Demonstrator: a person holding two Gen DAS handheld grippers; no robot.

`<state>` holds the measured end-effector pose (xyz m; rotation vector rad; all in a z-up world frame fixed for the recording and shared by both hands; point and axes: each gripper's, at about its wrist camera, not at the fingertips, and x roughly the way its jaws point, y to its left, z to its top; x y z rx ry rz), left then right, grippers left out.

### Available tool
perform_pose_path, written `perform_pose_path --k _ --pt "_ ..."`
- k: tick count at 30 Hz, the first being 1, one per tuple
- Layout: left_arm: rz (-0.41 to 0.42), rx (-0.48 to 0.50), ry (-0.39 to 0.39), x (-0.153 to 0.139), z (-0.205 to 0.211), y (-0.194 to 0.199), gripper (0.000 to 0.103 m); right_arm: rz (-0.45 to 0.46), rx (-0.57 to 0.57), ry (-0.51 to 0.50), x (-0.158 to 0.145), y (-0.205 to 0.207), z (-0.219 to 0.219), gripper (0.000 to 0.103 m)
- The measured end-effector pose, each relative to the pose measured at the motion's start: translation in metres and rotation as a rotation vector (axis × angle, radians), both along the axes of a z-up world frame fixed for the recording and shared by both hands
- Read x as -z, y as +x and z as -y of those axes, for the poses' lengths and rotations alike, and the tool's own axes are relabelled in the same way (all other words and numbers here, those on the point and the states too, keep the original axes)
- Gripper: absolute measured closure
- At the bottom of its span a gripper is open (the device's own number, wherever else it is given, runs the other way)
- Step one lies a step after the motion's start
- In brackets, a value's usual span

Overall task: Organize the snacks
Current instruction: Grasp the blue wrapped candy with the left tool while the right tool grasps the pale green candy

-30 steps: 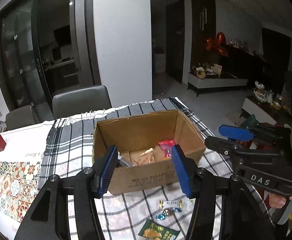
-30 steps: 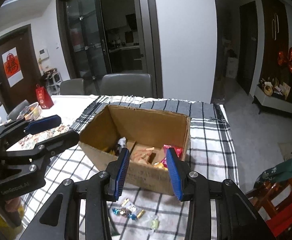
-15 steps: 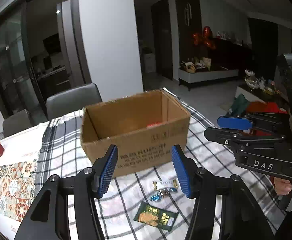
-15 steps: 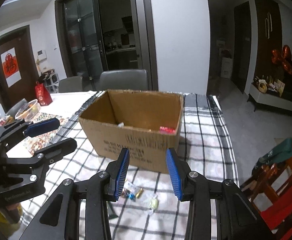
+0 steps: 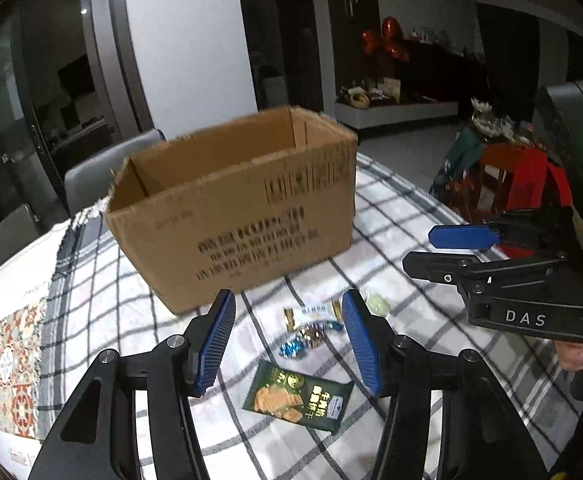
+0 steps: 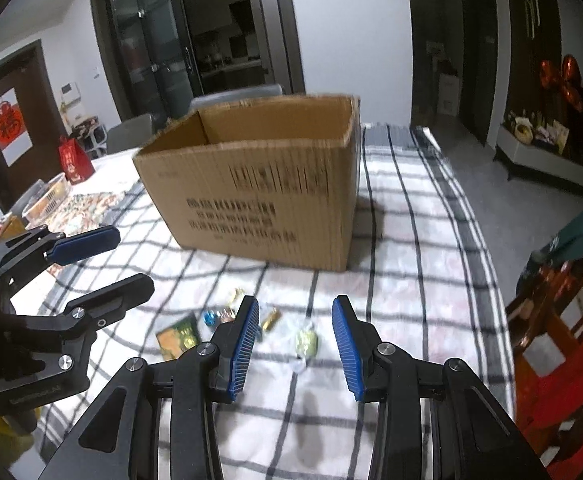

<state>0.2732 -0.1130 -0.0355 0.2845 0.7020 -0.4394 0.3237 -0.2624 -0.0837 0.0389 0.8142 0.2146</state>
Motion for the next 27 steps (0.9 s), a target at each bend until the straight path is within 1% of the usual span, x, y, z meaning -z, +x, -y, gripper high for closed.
perform_pose_path --k 5,15,22,27 --pt "-0.044 0.026 0.013 0.027 0.002 0.006 0.048 -0.045 -0.007 -0.015 0.021 0.004 -0.003 0.064" --pt "-0.147 0.045 -0.005 0.066 0.004 0.029 0.049 -0.115 -0.003 -0.018 0.054 0.016 -0.004 0.064" --pt "-0.175 0.047 0.006 0.083 0.011 0.042 0.049 -0.154 0.0 -0.018 0.069 0.027 -0.004 0.065" --pt "-0.184 0.039 0.013 0.09 0.012 0.05 0.049 -0.17 -0.007 -0.016 0.077 0.032 -0.008 0.069"
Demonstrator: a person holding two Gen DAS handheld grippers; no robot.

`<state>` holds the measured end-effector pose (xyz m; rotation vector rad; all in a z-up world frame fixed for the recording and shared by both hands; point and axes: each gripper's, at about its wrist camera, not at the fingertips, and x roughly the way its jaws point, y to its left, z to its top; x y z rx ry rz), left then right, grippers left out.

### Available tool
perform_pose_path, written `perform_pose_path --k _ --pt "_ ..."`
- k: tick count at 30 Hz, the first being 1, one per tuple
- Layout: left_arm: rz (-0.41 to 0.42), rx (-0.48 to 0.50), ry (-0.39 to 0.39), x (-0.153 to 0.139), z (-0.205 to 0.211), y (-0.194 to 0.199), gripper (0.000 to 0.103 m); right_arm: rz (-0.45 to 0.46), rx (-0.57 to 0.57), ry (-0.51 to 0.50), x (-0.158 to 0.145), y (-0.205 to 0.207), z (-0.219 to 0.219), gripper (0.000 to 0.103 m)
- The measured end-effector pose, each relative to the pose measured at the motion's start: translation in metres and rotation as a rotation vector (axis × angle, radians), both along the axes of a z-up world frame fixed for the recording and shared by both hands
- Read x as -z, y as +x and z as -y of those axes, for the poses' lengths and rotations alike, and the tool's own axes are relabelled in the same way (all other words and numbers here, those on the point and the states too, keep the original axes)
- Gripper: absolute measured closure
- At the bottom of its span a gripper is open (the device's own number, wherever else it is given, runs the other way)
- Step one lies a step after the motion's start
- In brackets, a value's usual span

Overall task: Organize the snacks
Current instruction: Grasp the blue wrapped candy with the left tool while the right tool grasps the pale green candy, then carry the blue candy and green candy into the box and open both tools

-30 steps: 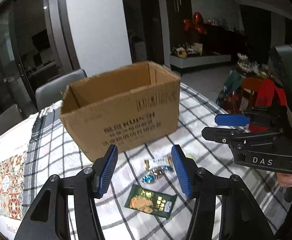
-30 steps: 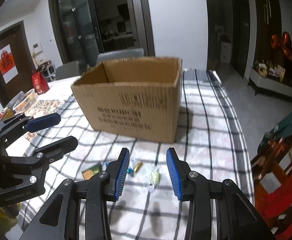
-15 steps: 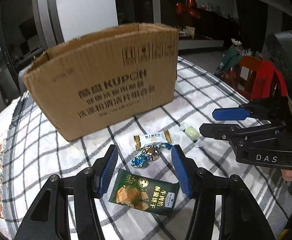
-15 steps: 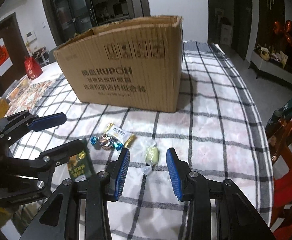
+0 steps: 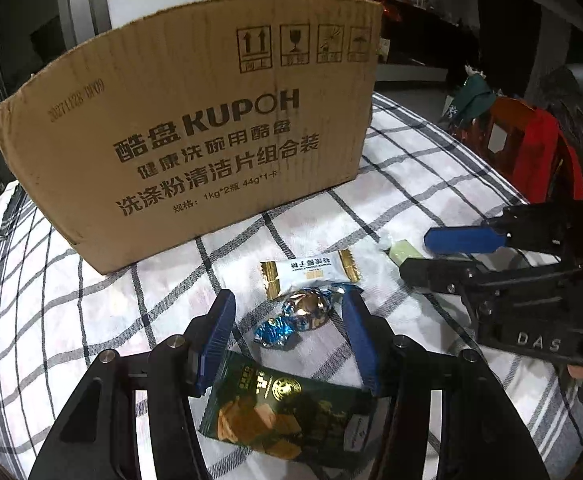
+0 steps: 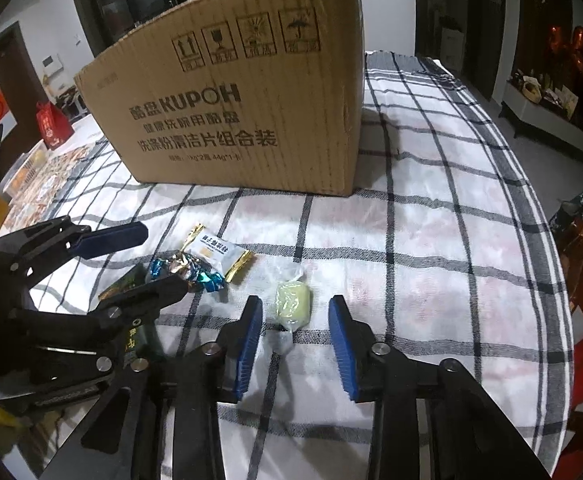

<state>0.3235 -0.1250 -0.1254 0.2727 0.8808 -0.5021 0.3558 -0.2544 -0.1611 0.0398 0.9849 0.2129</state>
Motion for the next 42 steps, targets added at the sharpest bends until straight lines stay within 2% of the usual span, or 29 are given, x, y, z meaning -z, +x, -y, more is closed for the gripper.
perform_pose_path --k 3,6,8,10,12,19,33,42 --pt "0.006 -0.005 0.014 0.002 0.002 0.003 0.049 -0.009 -0.004 0.0 0.004 0.003 -0.004 0.073" --pt "-0.03 -0.006 -0.007 0.007 0.002 0.007 0.049 -0.006 -0.008 -0.007 0.005 0.005 -0.006 0.074" --pt "-0.041 -0.008 -0.007 0.011 0.004 0.008 0.049 -0.004 -0.009 -0.01 0.006 0.007 -0.008 0.078" --pt "-0.047 -0.01 -0.008 0.013 0.004 0.009 0.053 0.0 -0.009 -0.02 0.006 0.007 -0.008 0.081" --pt "-0.062 -0.011 -0.017 0.015 0.004 0.009 0.066 0.003 -0.009 -0.023 0.006 0.007 -0.008 0.082" --pt "-0.071 -0.026 -0.045 0.012 0.001 0.005 0.075 0.015 0.001 -0.023 0.002 0.003 -0.007 0.082" --pt "0.003 -0.068 -0.092 -0.03 -0.013 -0.023 0.076 0.106 -0.014 0.004 -0.04 -0.019 -0.01 0.082" --pt "0.064 -0.119 -0.136 -0.069 -0.03 -0.038 0.077 0.172 -0.028 0.025 -0.072 -0.032 -0.016 0.083"
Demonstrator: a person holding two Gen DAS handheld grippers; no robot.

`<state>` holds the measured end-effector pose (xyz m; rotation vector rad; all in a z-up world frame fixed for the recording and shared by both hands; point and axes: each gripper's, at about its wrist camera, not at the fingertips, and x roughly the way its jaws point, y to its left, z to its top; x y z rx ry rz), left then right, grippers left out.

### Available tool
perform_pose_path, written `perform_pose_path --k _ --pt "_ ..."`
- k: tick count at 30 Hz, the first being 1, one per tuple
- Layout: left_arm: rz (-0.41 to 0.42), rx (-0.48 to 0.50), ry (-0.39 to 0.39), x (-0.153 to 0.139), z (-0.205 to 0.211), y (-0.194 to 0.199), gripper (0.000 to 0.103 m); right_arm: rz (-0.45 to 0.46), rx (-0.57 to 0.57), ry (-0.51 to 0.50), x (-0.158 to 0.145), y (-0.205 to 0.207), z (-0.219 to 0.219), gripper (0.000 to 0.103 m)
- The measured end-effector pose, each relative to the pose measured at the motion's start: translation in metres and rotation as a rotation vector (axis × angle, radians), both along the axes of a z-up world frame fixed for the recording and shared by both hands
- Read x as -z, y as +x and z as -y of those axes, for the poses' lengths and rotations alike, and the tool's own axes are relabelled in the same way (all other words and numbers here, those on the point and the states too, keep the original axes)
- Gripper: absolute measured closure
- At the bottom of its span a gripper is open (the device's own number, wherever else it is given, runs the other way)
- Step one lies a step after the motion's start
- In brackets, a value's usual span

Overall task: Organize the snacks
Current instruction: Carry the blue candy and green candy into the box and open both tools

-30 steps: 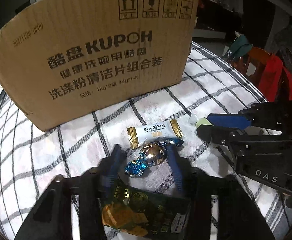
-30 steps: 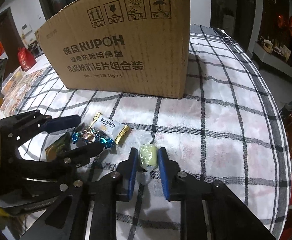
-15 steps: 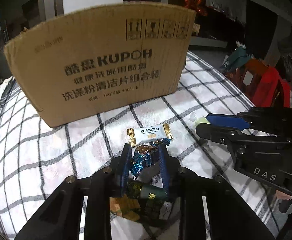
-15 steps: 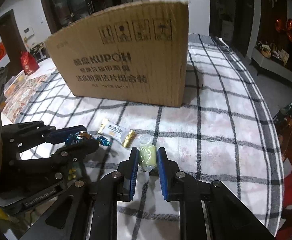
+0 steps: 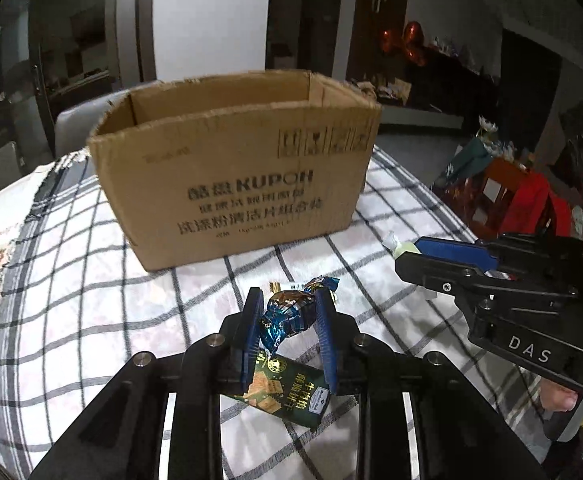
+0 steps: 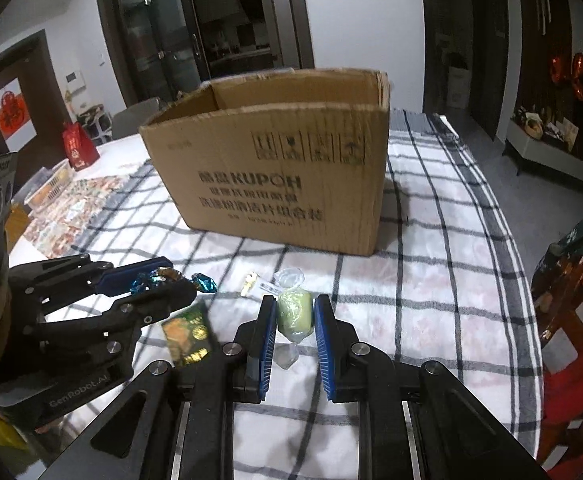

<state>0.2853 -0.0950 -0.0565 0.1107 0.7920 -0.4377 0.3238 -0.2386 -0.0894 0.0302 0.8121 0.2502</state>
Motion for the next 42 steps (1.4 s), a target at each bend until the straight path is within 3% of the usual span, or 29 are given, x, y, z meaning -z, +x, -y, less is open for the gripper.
perform_pose_path --k 14,26,42 --pt "0.131 -0.066 -0.029 -0.066 -0.014 -0.005 0.077 0.14 0.0 0.04 -0.061 -0.004 -0.003 0.082" --pt "0.233 -0.1 -0.027 -0.117 -0.022 0.016 0.077 0.257 -0.014 0.032 -0.115 0.013 -0.01 0.082" --pt "0.265 -0.135 0.014 -0.135 -0.015 0.085 0.076 0.272 -0.033 -0.036 -0.137 0.08 -0.012 0.082"
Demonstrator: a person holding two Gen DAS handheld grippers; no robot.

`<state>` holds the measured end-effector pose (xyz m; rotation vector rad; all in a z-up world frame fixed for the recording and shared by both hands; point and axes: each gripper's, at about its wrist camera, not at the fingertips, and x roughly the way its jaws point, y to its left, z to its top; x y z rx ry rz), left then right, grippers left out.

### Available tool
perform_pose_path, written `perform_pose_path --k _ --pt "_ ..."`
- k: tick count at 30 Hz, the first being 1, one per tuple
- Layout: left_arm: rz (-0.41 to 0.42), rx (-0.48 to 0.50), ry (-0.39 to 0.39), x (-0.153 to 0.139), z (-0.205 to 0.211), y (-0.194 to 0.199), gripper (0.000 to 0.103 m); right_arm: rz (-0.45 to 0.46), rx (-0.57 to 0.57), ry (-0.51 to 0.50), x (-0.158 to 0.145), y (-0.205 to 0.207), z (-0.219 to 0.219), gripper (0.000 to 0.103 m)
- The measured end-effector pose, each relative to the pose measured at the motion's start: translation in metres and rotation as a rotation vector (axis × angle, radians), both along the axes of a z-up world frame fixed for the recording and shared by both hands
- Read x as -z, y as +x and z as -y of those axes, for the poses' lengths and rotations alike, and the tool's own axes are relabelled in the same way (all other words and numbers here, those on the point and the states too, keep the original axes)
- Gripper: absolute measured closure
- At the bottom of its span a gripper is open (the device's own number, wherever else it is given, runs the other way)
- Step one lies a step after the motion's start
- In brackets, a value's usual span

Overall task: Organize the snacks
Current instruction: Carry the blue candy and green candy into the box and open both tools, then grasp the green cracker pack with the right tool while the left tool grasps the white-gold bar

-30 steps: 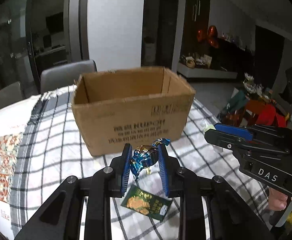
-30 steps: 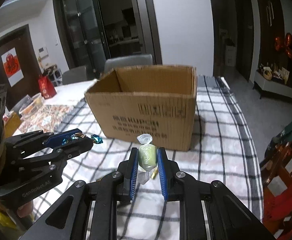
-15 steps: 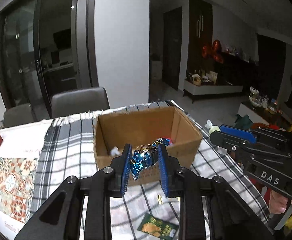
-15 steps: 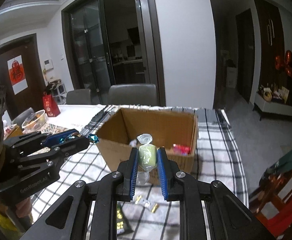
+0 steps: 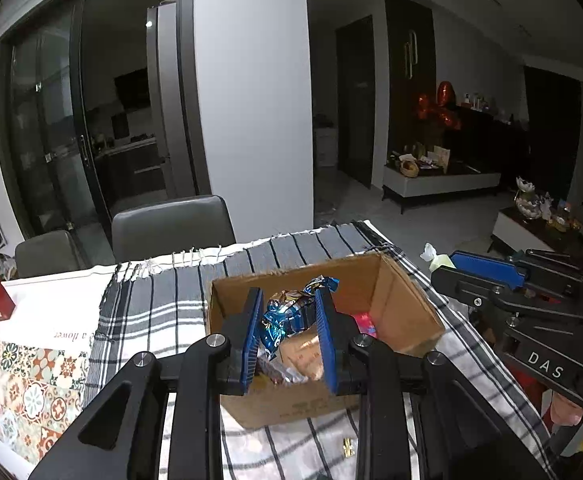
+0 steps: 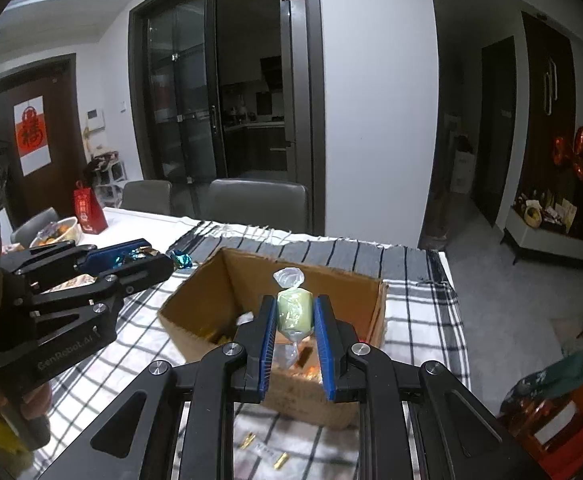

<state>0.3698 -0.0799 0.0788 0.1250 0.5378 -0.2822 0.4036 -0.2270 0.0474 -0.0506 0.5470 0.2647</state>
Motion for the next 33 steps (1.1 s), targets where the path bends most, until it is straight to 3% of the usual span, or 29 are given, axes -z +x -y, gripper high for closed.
perform_pose_path --k 7,10,12,24,33 --pt "-0.025 -0.024 0.007 0.002 0.002 0.028 0.072 -0.024 0.024 -0.016 0.006 0.03 0.002 0.082" --pt "-0.031 -0.052 0.018 0.005 0.002 0.031 0.058 -0.047 0.022 -0.025 0.01 0.037 0.002 0.075" --pt "-0.026 -0.056 0.017 0.005 0.0 0.029 0.057 -0.049 0.019 -0.022 0.011 0.037 0.003 0.073" --pt "-0.031 -0.087 0.028 0.016 -0.004 -0.023 0.052 -0.055 -0.055 -0.025 0.022 -0.002 0.004 0.073" --pt "-0.076 -0.127 0.063 0.045 -0.012 -0.068 0.05 -0.115 -0.138 -0.034 0.05 -0.04 -0.012 0.073"
